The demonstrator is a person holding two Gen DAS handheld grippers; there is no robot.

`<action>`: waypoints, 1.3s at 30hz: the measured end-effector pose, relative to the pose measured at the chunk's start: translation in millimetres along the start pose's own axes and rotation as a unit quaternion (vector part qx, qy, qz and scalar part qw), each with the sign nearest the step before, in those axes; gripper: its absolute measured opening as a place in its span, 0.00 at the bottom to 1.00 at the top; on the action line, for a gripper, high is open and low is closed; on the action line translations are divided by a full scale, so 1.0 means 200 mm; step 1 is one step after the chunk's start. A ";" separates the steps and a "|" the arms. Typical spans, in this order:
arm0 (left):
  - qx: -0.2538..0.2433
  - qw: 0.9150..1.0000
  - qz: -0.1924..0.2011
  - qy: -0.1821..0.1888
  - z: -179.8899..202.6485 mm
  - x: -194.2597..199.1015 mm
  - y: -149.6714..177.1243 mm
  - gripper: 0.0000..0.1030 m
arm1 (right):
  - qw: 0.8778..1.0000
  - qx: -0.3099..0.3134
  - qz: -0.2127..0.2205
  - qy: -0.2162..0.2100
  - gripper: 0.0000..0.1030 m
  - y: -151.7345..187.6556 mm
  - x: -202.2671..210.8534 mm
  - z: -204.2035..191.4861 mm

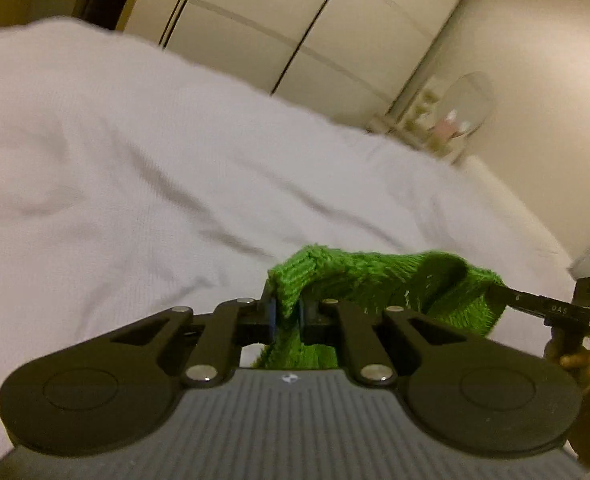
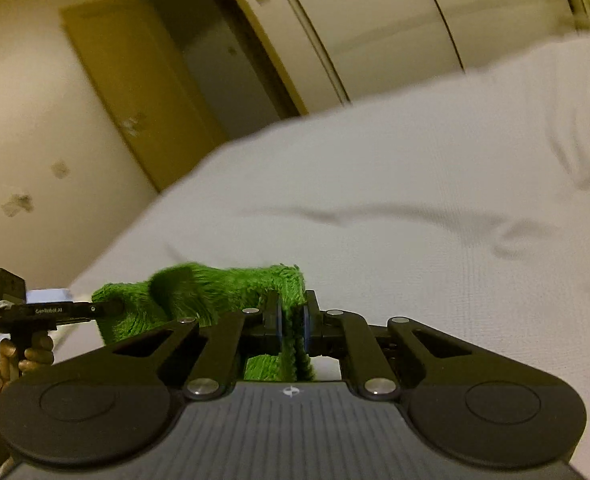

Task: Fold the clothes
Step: 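Grasp the vest hem with the left gripper while the right gripper grasps it too, then lift the hem with both grippers and fold it over toward the collar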

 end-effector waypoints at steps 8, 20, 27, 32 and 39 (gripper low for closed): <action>-0.044 0.998 -0.028 -0.041 0.49 0.83 0.54 0.14 | 0.987 0.161 -0.011 0.010 0.12 0.74 0.89 -0.44; -0.316 0.920 -0.119 -0.201 1.02 0.94 1.04 0.40 | 0.944 0.276 -0.068 0.166 0.59 1.42 1.13 -0.60; -0.505 0.826 -0.150 -0.202 0.99 0.62 1.05 0.41 | 0.851 0.477 -0.078 0.206 0.58 1.48 0.75 -0.67; -0.583 0.772 -0.153 -0.203 0.92 0.53 1.10 0.44 | 0.817 0.535 -0.090 0.196 0.57 1.51 0.61 -0.65; -0.577 0.782 -0.099 -0.215 0.97 0.59 1.06 0.10 | 0.798 0.553 -0.051 0.234 0.06 1.43 0.59 -0.66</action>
Point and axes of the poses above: each gripper's, at about its wrist camera, not at the fingertips, and x roughly against the way its jaws point, z to its right, y to its underside, the point moved 4 cm from there along -x, roughly the way its jaws point, and after that the axes turned 12 degrees about -x, right-handed, at the moved point
